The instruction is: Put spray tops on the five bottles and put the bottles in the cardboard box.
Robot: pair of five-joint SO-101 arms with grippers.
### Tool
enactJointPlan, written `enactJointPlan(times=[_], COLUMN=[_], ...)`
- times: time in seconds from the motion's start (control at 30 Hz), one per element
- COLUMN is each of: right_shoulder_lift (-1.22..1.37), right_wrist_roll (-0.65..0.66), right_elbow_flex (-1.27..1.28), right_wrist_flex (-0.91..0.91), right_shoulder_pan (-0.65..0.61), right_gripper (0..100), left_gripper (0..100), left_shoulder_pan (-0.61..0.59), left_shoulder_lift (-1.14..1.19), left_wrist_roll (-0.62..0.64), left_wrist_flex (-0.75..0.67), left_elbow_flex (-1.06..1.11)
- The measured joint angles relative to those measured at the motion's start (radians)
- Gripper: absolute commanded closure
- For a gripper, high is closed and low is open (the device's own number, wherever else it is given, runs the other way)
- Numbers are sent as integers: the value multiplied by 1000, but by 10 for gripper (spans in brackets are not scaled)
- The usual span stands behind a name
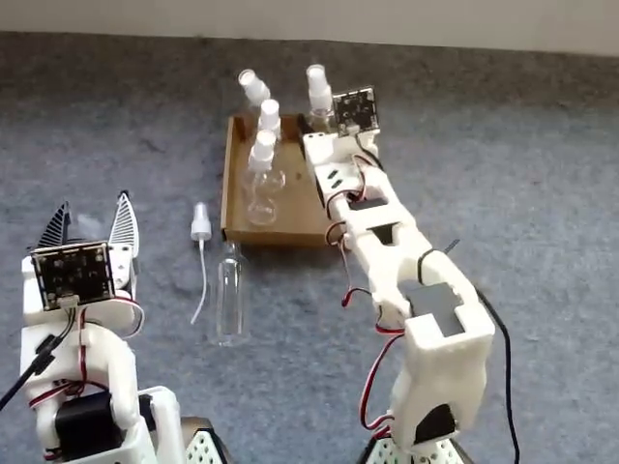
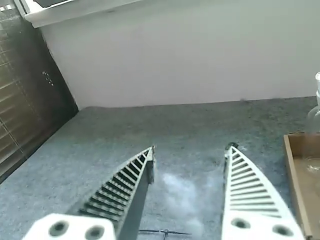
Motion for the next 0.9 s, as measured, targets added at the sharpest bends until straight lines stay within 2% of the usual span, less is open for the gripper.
enactJointPlan(times=[0.73,0.9], right_shoulder_lift=[0,0], right_wrist_roll=[0,0], right_elbow_flex=[0,0], right_wrist_flex=[-6,-6], right_shoulder_pan=[3,3], right_gripper=[987,906], left_gripper=[784,784], left_shoulder_pan=[15,15], left_shoulder_lift=[0,0], left_wrist_roll=[0,0], left_wrist_flex=[0,0], left_elbow_flex=[0,0])
